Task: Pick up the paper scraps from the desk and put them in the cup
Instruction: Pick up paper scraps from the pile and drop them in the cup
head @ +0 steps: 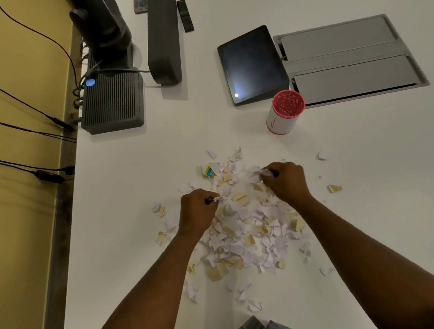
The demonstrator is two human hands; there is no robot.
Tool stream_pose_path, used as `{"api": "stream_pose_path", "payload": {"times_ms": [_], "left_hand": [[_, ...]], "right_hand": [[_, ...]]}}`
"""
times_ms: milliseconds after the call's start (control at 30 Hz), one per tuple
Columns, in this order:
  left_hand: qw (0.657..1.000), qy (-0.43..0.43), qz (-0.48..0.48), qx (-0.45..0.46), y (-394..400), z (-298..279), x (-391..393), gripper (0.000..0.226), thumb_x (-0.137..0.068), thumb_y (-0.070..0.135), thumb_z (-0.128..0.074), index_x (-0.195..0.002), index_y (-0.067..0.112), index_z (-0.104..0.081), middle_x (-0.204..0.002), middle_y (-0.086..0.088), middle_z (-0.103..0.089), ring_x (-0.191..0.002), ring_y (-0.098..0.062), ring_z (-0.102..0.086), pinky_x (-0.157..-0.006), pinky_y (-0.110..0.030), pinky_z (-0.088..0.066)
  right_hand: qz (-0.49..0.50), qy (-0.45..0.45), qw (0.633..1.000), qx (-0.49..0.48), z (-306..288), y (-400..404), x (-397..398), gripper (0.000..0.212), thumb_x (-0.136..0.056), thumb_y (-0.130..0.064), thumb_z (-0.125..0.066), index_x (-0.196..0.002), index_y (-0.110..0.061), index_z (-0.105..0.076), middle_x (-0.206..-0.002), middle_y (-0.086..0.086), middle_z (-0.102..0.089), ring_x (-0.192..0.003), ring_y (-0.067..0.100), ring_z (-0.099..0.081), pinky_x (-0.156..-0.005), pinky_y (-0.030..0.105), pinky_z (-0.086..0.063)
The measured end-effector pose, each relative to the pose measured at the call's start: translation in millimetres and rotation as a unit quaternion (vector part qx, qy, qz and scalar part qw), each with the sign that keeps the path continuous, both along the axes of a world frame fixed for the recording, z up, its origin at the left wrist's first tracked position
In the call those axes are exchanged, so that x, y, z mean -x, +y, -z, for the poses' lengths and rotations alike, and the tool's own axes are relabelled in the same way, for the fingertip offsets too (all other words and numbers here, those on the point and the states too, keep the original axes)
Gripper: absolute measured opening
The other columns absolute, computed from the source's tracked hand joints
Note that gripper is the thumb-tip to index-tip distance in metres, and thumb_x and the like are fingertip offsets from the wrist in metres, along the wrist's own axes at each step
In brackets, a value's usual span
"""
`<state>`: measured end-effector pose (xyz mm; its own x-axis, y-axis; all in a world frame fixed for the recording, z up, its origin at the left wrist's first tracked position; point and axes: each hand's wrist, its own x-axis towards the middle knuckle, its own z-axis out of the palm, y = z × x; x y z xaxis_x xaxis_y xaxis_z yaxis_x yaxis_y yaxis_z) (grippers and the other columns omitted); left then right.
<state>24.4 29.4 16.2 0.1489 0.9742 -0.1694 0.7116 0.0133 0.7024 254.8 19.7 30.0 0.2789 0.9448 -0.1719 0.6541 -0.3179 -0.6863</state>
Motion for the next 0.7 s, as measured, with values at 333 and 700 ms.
{"api": "stream_pose_path", "payload": {"times_ms": [333, 700], "left_hand": [[1.0, -0.014, -0.008, 0.024, 19.6, -16.7, -11.1, 0.014, -0.075, 0.011, -0.077, -0.089, 0.008, -0.076, -0.084, -0.009, -0.074, -0.066, -0.007, -0.061, -0.059, 0.002, -0.041], [0.999, -0.002, 0.042, 0.018, 29.4, -25.9, -33.0, 0.014, -0.077, 0.011, -0.076, -0.091, 0.011, -0.075, -0.086, -0.005, -0.074, -0.07, -0.006, -0.063, -0.065, 0.002, -0.043]], "right_hand": [[0.12, -0.061, 0.988, -0.081, -46.8, 90.3, -73.8, 0.019, -0.083, -0.026, -0.068, -0.087, -0.009, -0.072, -0.08, 0.008, -0.072, -0.071, 0.021, -0.065, -0.071, 0.026, -0.052], [-0.067, -0.273, 0.954, 0.108, -35.3, 164.0, -85.0, 0.027, -0.085, -0.011, -0.067, -0.108, 0.003, -0.062, -0.101, 0.02, -0.065, -0.09, 0.033, -0.063, -0.078, 0.035, -0.051]]}}
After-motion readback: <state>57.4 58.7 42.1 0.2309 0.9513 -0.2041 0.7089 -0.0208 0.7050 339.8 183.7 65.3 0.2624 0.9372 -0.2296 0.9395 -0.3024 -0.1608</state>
